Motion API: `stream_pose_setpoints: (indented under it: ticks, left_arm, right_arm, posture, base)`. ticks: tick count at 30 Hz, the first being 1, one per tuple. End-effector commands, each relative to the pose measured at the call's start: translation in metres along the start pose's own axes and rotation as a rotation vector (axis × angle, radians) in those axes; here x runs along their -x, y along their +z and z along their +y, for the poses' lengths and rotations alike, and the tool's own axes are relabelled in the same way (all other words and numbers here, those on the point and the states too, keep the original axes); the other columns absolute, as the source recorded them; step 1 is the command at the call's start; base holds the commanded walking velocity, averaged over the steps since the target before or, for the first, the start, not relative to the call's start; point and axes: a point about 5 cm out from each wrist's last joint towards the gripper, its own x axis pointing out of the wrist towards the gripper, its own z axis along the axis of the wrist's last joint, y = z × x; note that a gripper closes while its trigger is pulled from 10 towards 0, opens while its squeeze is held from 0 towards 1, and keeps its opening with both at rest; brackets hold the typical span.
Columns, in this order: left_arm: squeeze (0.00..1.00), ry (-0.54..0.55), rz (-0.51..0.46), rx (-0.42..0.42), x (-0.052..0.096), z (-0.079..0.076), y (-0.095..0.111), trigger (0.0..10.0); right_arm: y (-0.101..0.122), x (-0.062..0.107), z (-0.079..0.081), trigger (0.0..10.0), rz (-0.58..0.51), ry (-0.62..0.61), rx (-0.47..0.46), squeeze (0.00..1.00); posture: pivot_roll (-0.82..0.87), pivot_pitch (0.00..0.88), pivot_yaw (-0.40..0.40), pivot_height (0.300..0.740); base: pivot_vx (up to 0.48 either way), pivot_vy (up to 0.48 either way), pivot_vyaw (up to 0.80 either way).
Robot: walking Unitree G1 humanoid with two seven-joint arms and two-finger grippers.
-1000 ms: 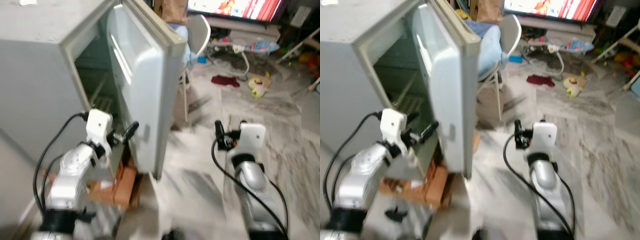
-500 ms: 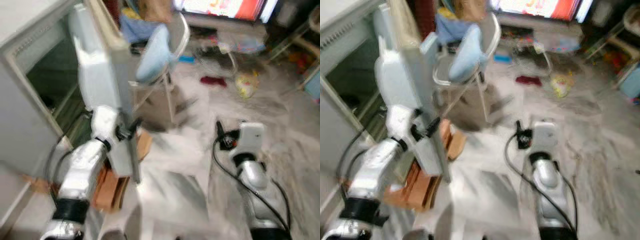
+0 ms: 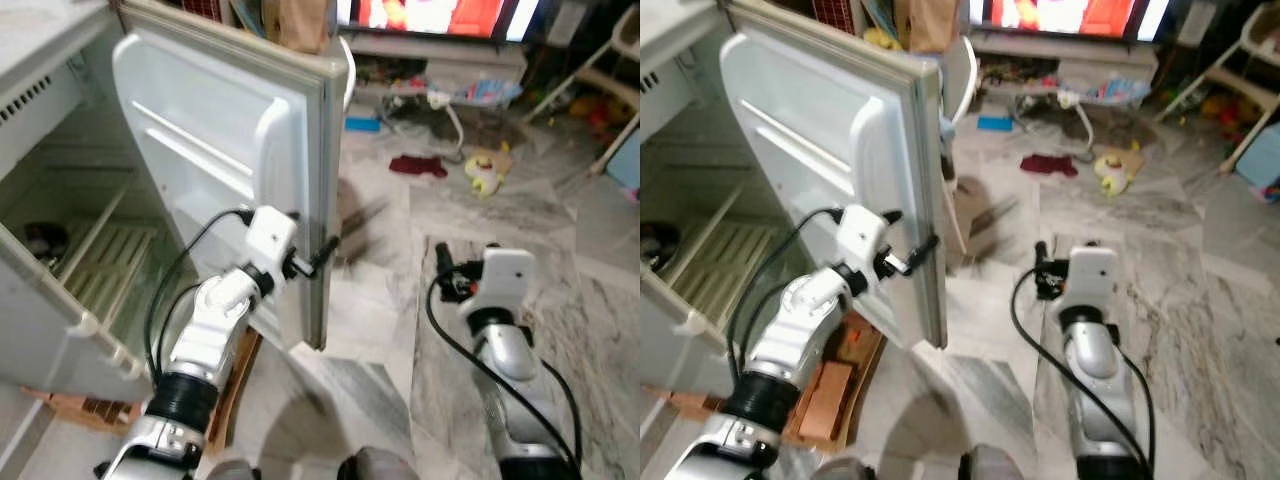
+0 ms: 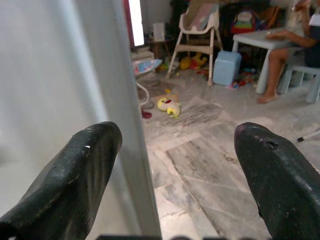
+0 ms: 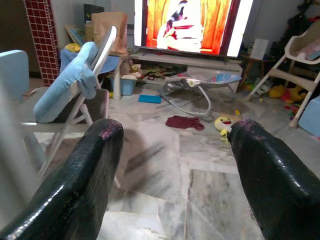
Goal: Restocking fridge
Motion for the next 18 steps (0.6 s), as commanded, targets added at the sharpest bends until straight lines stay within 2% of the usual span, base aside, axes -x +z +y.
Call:
stream_pose_setpoints:
  ticks: [1,5,12,15,18]
  left_arm:
    - [0.0,0.02,0.007,0.005,0.007,0.008,-0.003,10.0]
    - [0.0,0.024,0.007,-0.004,0.006,0.008,-0.004,10.0]
    - [0.0,0.026,0.003,-0.01,0.006,0.009,-0.004,10.0]
    - [0.0,0.041,0.015,-0.01,0.012,0.014,-0.008,10.0]
    - [0.0,0.087,0.042,-0.004,0.026,0.024,-0.015,10.0]
  right_arm:
    - [0.002,-0.001,0.007,10.0,-0.006,0.018,-0.009,0.0]
    - [0.001,-0.002,0.008,10.0,-0.007,0.022,-0.01,0.0]
    - [0.002,-0.003,0.008,10.0,-0.013,0.023,-0.007,0.0]
    - [0.002,-0.003,0.008,10.0,-0.013,0.023,-0.007,0.0]
    - [0.001,-0.002,0.007,10.0,-0.008,0.008,-0.006,0.0]
  posture:
    - [-0.03,0.06,-0.031,0.74]
    - [-0.03,0.06,-0.031,0.74]
    - [-0.03,0.058,-0.033,0.74]
    - [-0.03,0.055,-0.033,0.74]
    - [-0.04,0.053,-0.029,0.74]
  base:
    - [0.446,0.0,0.0]
    - [0.444,0.0,-0.45]
    - [0.444,0.0,0.0]
    - [0.445,0.0,0.0]
    - [0.432,0.0,0.0]
